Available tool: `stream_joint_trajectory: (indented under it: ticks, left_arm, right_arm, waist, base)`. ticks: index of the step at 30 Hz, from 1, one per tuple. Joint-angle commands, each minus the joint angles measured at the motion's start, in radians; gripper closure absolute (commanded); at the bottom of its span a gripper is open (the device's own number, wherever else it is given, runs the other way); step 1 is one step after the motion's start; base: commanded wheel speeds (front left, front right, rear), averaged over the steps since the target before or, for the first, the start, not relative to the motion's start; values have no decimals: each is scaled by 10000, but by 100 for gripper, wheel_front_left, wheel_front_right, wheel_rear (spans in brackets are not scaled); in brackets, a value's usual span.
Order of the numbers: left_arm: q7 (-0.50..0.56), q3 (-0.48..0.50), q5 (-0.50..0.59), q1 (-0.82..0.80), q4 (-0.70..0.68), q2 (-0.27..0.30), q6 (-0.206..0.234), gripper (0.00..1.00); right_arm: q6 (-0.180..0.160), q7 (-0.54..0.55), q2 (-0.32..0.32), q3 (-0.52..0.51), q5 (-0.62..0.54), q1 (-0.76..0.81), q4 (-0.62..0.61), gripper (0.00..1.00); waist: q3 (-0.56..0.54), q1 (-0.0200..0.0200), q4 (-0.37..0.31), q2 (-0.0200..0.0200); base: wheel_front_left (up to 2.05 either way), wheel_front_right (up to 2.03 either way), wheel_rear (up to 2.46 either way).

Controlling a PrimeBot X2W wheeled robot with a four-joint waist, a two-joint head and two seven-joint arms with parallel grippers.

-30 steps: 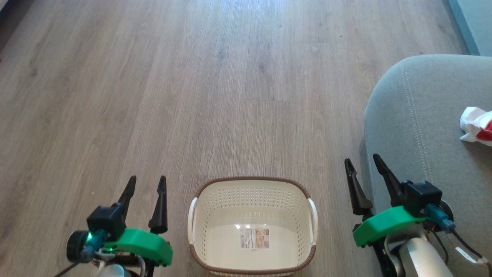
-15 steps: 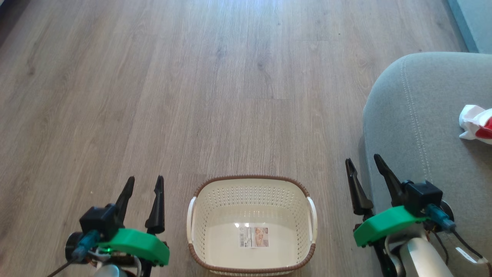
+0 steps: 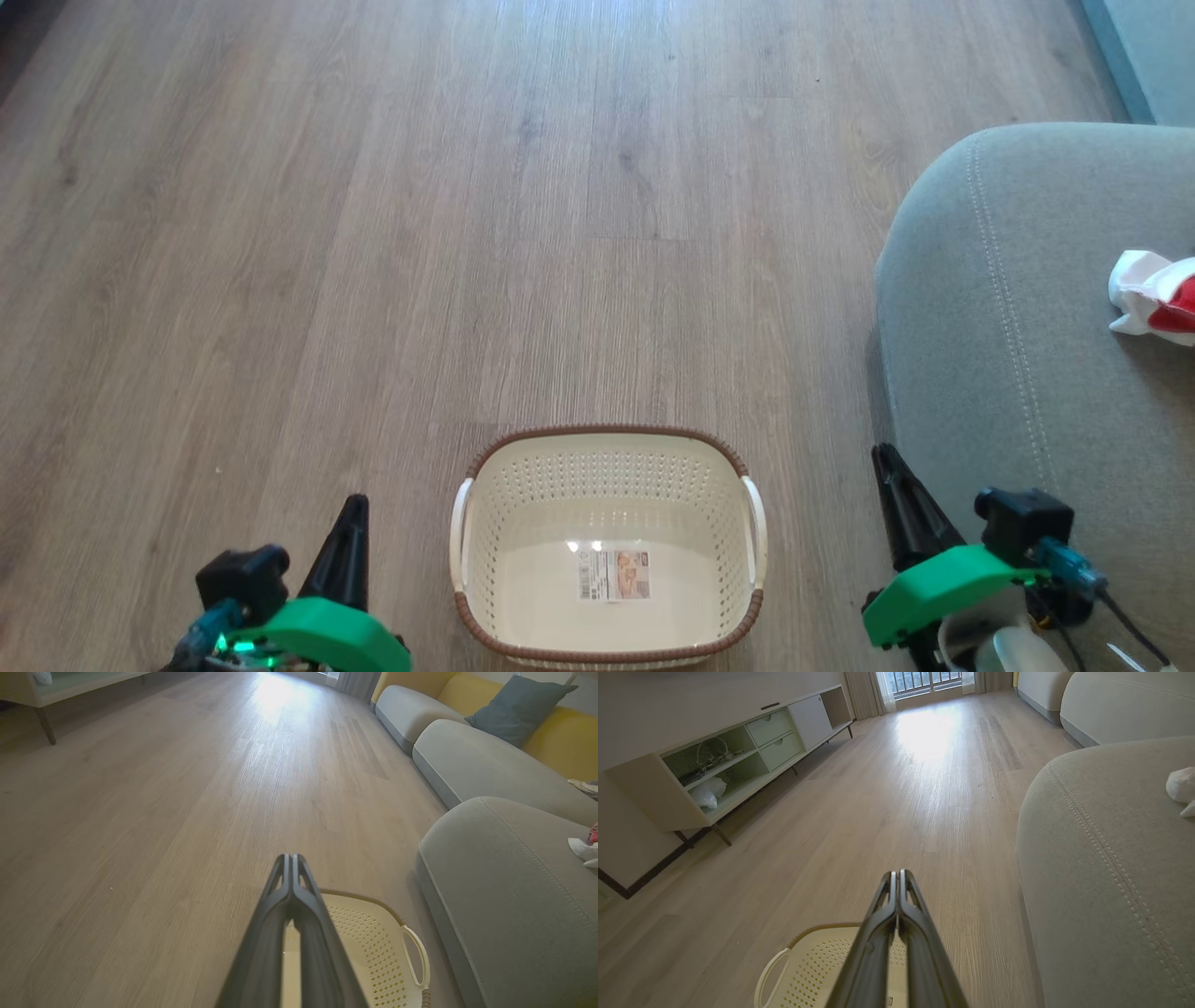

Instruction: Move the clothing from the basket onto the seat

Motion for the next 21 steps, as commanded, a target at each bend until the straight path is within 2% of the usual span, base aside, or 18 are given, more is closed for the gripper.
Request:
stream_joint_trajectory:
  ticks: [1,21]
  left_arm:
    - [53,158,-296,-448,-347,0,-83,100]
    - [634,489,-2446,-621,-393,1,-253,100]
  right_arm:
    - [0,95,-28,-106,335,-442,-364,100]
    - [0,636,-63,-386,2619,-495,-533,100]
  waist:
    - [-1,0,-14,0]
    - [-3,0,-185,0]
  base:
    - [0,0,0]
    - [0,0,0]
